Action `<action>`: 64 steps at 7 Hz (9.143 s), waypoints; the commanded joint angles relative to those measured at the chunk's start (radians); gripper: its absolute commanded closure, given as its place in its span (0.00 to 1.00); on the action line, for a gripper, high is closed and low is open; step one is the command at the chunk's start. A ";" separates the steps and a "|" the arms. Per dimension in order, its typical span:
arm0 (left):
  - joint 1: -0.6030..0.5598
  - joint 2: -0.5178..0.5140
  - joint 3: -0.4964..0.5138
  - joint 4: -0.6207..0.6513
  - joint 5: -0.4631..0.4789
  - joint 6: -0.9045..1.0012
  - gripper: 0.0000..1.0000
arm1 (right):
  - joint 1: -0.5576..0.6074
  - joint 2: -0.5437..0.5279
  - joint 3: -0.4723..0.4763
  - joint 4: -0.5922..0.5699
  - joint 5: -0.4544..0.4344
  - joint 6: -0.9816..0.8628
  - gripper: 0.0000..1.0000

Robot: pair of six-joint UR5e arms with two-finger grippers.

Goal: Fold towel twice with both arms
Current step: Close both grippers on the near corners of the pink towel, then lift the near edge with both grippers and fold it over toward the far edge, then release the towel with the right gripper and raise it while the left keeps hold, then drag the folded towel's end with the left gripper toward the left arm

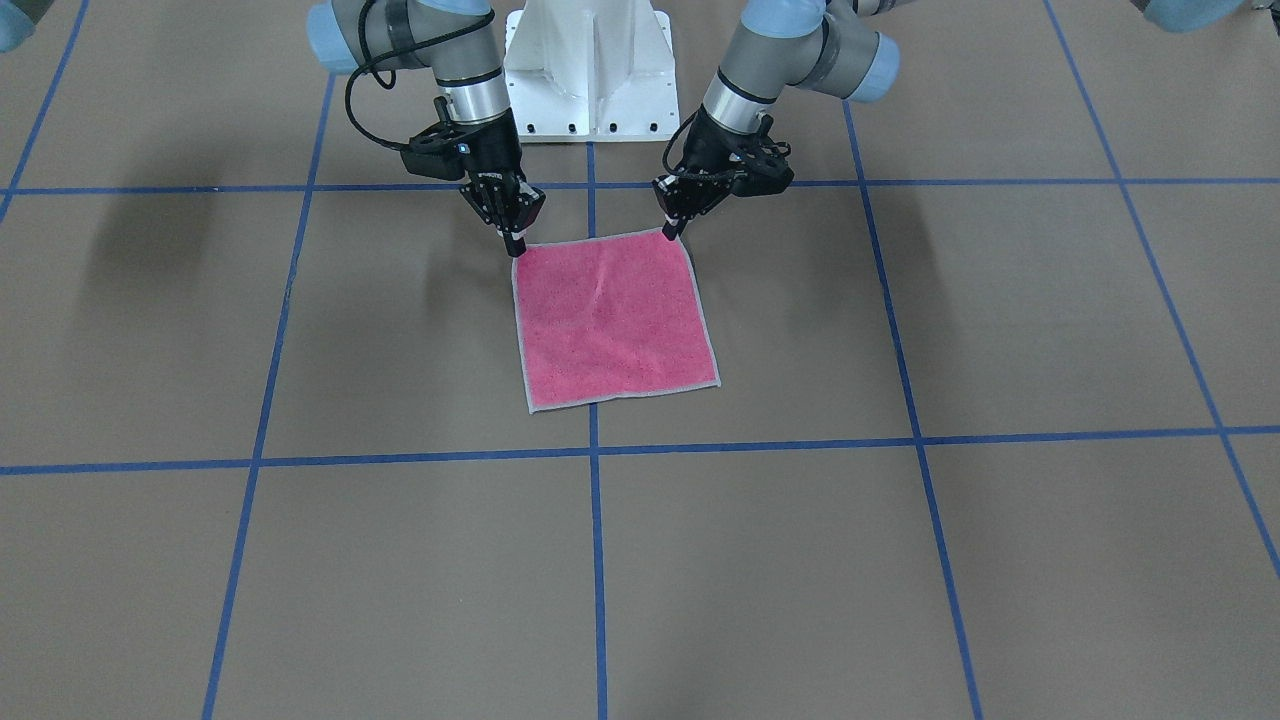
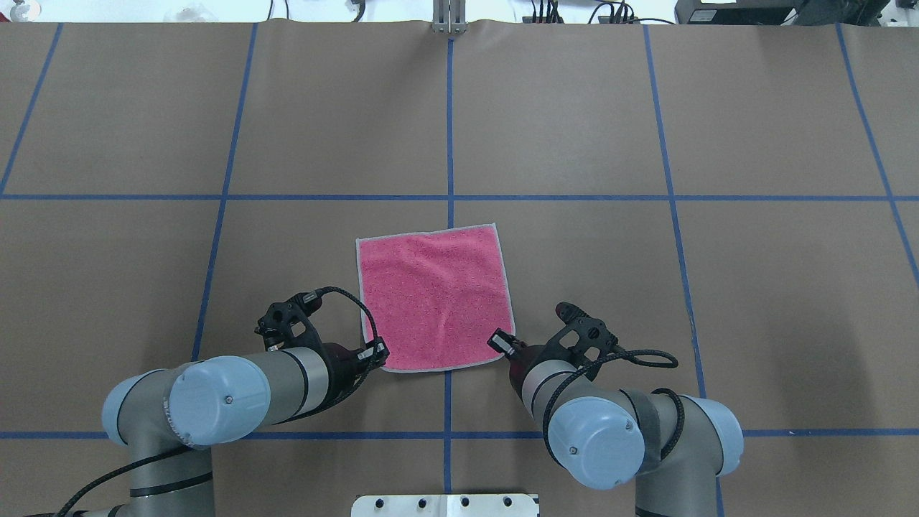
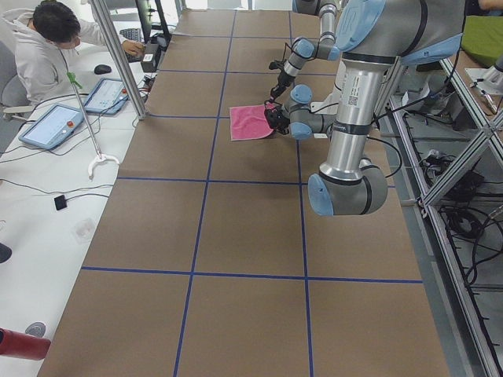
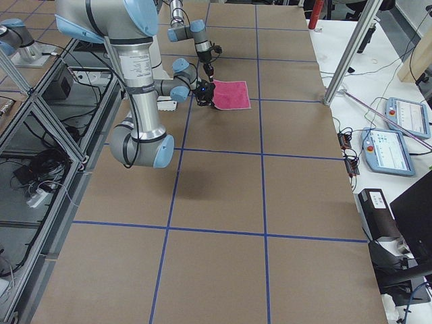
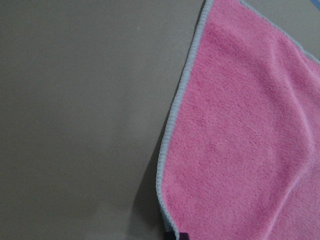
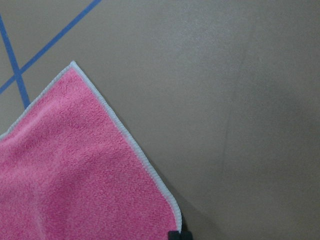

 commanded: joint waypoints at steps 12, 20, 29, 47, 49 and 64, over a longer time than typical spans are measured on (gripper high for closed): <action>-0.135 -0.070 0.016 0.021 -0.070 0.057 1.00 | 0.109 0.034 0.087 -0.130 0.009 -0.047 1.00; -0.201 -0.131 0.131 0.021 -0.070 0.059 1.00 | 0.173 0.122 -0.034 -0.129 0.024 -0.061 1.00; -0.233 -0.159 0.218 0.010 -0.073 0.090 0.46 | 0.207 0.160 -0.163 -0.067 0.034 -0.077 0.91; -0.209 -0.090 0.241 -0.198 -0.144 0.051 0.31 | 0.830 -0.015 -0.132 -0.064 0.808 -1.101 0.00; -0.189 -0.092 0.243 -0.197 -0.136 0.021 0.44 | 0.830 -0.018 -0.130 -0.064 0.808 -1.101 0.00; -0.183 -0.082 0.234 -0.195 -0.138 0.033 0.57 | 0.830 -0.016 -0.124 -0.064 0.808 -1.099 0.00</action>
